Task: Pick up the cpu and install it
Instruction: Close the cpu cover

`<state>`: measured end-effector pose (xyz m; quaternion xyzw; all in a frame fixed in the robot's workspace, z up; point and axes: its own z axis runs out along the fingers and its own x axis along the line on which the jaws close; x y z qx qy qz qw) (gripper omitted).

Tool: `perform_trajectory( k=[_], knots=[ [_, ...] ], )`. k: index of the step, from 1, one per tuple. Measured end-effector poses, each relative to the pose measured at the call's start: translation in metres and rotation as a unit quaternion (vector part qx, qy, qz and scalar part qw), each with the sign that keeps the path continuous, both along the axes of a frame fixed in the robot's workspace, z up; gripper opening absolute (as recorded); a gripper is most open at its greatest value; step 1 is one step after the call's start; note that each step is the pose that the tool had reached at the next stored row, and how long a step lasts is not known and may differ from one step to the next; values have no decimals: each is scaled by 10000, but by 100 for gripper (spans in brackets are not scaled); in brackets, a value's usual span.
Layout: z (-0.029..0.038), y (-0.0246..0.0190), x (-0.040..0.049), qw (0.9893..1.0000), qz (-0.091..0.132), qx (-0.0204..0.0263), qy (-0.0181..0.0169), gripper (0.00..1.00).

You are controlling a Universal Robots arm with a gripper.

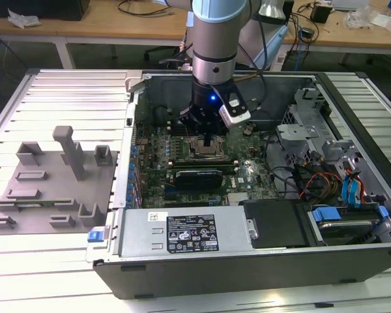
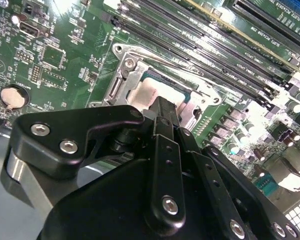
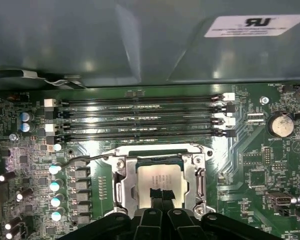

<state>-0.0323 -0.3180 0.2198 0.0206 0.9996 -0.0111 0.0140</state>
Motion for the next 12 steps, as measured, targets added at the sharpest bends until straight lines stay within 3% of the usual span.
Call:
perform_trajectory(
  k=[7,12],
  knots=[
    [-25,8,-151,10000,0,0,-8,11],
    [-62,7,-204,10000,0,0,-12,11]
  ],
)
